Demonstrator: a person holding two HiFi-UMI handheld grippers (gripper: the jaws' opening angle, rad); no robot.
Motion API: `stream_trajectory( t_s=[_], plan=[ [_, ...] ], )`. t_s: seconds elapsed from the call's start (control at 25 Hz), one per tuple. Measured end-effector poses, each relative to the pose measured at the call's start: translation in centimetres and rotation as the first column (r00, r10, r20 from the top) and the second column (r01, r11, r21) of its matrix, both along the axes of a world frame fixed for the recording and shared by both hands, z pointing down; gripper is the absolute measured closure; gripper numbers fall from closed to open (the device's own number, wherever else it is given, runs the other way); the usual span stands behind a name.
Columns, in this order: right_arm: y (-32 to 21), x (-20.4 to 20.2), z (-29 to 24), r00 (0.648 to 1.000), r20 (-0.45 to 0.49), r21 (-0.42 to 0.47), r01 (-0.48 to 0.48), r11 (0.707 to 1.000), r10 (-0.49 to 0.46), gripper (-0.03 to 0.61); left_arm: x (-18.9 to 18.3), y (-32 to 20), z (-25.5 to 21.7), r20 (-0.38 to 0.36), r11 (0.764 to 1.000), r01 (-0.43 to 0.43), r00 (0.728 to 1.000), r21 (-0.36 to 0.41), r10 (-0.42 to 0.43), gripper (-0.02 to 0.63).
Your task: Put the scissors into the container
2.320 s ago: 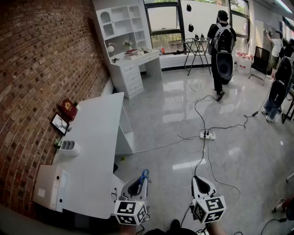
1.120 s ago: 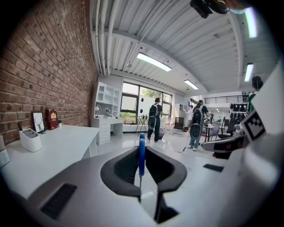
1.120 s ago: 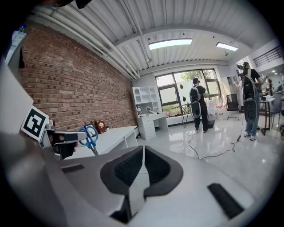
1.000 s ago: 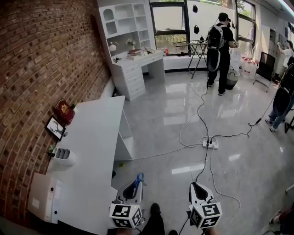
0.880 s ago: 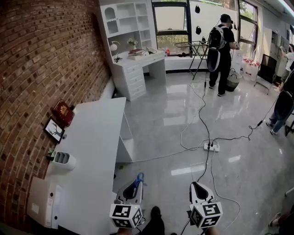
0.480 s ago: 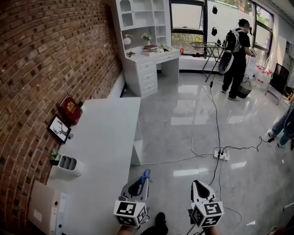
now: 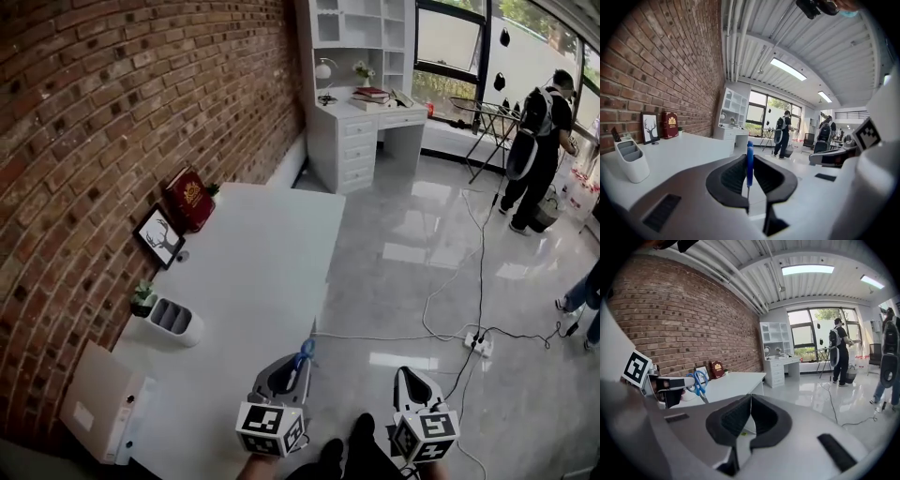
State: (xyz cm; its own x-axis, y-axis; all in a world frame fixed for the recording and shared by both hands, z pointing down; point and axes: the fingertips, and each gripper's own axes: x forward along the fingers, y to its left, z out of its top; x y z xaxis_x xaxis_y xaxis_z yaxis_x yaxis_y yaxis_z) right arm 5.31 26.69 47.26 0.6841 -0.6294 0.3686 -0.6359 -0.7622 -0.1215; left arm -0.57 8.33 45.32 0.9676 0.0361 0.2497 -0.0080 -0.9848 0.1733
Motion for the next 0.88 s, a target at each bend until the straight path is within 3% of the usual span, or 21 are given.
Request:
stream_trajectory(
  t_s=[0.28, 0.44, 0.64, 0.88],
  plan=[
    [-8.1, 1.7, -0.8, 0.982, -0.016, 0.005, 0.187, 0.982, -0.187, 0.577, -1.0, -6.2, -1.1, -0.028, 0.985, 0.172, 0.985, -0.015, -0.173, 0.569],
    [-13.1, 3.3, -0.4, 0.95, -0.019, 0.01, 0.312, 0.95, -0.312, 0.577, -1.6, -9.8, -1.2, -0.03, 0.955, 0.295, 0.955, -0.007, -0.295, 0.569],
    [-19.8, 5.4, -0.3, 0.88, -0.018, 0.023, 0.475, 0.88, -0.475, 0.577, -2.4, -14.1, -1.3, -0.018, 0.886, 0.464, 0.886, 0.008, -0.464, 0.569],
    [-26.4, 7.2, 0.0, 0.767, 0.002, 0.029, 0.641, 0.767, -0.642, 0.577, -3.9, -17.8, -1.4, -0.003, 0.752, 0.659, 0.752, 0.011, -0.659, 0.569]
  ],
)
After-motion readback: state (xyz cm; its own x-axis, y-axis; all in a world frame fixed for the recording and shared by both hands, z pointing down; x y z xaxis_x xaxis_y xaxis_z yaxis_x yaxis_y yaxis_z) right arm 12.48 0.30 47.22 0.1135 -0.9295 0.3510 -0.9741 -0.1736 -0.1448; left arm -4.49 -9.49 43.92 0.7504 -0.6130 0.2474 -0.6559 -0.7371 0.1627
